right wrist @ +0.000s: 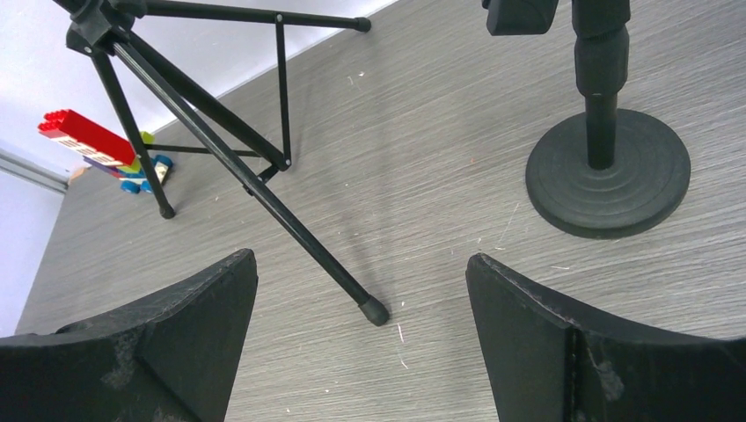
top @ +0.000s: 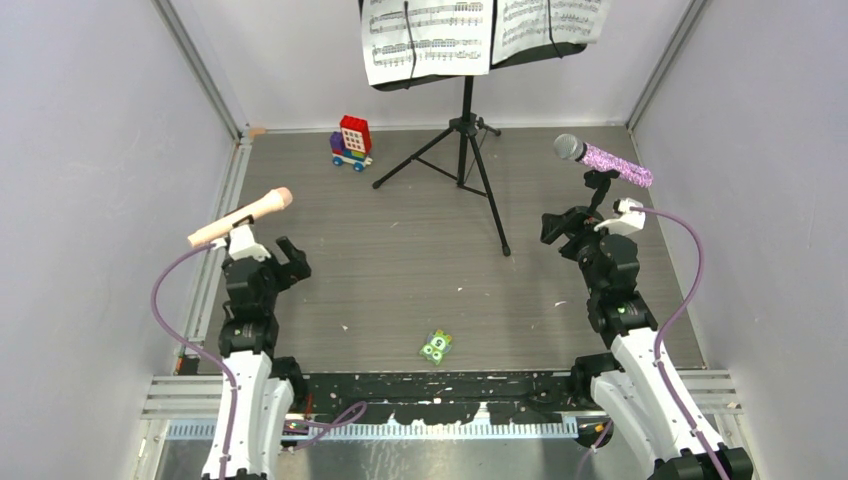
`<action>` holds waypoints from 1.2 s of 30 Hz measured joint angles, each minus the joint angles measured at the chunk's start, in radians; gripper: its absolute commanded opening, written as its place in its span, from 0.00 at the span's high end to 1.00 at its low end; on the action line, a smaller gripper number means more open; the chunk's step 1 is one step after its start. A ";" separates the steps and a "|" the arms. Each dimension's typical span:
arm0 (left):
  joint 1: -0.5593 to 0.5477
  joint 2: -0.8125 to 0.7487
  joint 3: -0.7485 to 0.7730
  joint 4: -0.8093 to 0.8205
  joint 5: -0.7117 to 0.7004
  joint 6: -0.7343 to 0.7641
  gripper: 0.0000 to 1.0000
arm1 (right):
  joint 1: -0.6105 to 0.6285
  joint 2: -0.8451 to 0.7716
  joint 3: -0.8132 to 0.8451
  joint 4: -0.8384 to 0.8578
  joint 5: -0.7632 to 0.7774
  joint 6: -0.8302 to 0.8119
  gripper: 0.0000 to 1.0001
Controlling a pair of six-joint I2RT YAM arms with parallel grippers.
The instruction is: Pack up the instrument practice props
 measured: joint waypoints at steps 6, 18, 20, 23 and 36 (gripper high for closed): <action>-0.064 0.047 0.000 -0.002 0.179 -0.037 0.00 | 0.000 0.002 0.000 0.001 -0.001 0.004 0.07; -0.591 0.157 -0.001 0.173 0.190 -0.107 0.00 | 0.296 0.304 0.046 0.159 0.028 -0.105 0.06; -0.597 0.161 0.011 0.164 0.172 -0.124 0.00 | 0.352 0.356 0.079 0.222 0.025 -0.142 0.07; -0.597 0.183 0.081 0.090 0.151 -0.124 0.00 | 0.379 0.446 0.175 0.297 0.006 -0.187 0.06; -0.597 -0.060 0.143 -0.092 0.164 -0.130 0.00 | 0.376 0.864 0.542 0.589 0.009 -0.398 0.14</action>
